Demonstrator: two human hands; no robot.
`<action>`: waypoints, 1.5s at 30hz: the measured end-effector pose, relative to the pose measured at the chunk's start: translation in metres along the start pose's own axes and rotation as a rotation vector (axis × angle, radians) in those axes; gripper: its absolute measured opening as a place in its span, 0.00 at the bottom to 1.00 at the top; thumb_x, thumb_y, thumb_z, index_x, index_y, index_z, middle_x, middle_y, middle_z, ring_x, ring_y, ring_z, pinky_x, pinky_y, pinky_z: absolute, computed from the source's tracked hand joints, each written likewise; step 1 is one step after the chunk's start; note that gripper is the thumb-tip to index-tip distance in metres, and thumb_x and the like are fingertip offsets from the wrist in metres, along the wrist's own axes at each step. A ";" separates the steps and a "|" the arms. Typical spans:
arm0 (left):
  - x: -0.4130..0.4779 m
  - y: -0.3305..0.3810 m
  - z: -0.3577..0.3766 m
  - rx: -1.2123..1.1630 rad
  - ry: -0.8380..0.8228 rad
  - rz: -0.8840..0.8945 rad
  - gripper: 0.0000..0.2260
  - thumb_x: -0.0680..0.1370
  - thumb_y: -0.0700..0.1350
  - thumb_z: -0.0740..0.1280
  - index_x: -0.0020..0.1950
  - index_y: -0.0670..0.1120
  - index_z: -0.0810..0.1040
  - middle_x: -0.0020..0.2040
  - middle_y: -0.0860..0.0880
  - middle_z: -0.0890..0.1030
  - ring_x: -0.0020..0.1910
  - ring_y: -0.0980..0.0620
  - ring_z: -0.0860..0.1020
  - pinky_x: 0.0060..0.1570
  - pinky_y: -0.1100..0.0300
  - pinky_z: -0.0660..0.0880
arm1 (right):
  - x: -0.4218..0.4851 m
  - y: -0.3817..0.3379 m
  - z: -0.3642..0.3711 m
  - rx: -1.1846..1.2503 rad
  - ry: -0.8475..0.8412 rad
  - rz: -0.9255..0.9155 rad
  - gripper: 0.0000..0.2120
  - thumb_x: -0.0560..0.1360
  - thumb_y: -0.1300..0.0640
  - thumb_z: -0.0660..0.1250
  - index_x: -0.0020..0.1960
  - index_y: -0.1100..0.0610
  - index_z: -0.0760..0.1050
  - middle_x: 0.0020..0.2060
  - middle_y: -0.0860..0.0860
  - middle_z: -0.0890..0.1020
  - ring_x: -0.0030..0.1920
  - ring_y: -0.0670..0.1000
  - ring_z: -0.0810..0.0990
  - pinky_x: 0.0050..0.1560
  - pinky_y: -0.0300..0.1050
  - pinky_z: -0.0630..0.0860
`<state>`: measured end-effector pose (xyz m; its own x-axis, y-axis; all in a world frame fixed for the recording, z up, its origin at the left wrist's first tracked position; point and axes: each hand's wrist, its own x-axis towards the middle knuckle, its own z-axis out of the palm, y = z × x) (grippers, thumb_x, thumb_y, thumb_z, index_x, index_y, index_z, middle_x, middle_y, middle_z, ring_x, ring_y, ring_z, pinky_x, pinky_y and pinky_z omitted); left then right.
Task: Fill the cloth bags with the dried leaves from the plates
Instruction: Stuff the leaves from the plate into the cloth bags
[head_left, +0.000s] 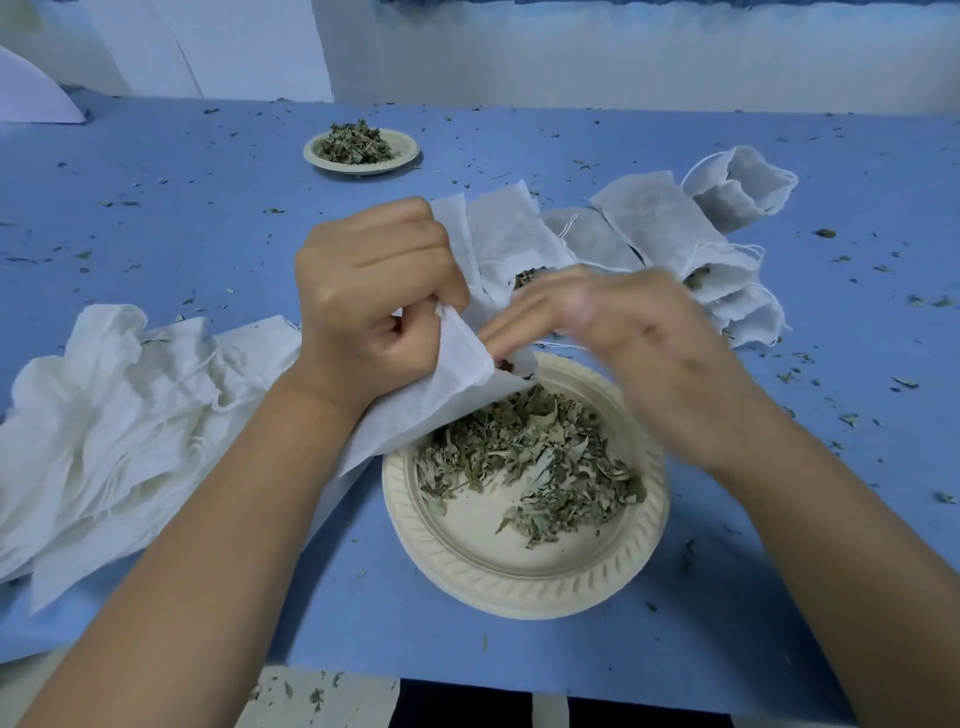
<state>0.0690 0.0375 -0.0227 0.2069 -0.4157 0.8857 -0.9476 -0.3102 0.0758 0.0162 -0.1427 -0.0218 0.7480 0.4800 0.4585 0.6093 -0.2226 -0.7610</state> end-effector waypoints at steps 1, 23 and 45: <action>0.000 -0.001 -0.001 0.008 0.006 -0.004 0.12 0.57 0.26 0.53 0.24 0.39 0.72 0.24 0.45 0.69 0.25 0.48 0.64 0.26 0.56 0.58 | 0.000 -0.001 -0.008 0.087 0.116 0.004 0.21 0.80 0.52 0.55 0.39 0.59 0.81 0.38 0.56 0.84 0.43 0.53 0.82 0.53 0.43 0.74; -0.003 -0.017 -0.015 0.140 0.296 -0.111 0.11 0.60 0.27 0.53 0.26 0.40 0.70 0.28 0.49 0.67 0.28 0.49 0.62 0.31 0.59 0.57 | -0.002 0.005 0.033 -0.378 -0.283 0.254 0.12 0.76 0.55 0.65 0.59 0.51 0.76 0.57 0.45 0.74 0.57 0.42 0.72 0.60 0.42 0.68; -0.003 -0.010 -0.009 0.166 0.137 -0.048 0.12 0.59 0.25 0.53 0.25 0.38 0.72 0.23 0.43 0.69 0.24 0.46 0.65 0.26 0.52 0.59 | 0.001 -0.002 0.020 -0.235 -0.398 0.115 0.10 0.66 0.71 0.71 0.41 0.58 0.82 0.41 0.48 0.83 0.45 0.44 0.79 0.53 0.41 0.74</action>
<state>0.0758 0.0499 -0.0219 0.2053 -0.2803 0.9377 -0.8820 -0.4683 0.0531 0.0103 -0.1243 -0.0288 0.6834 0.7182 0.1310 0.6055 -0.4574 -0.6512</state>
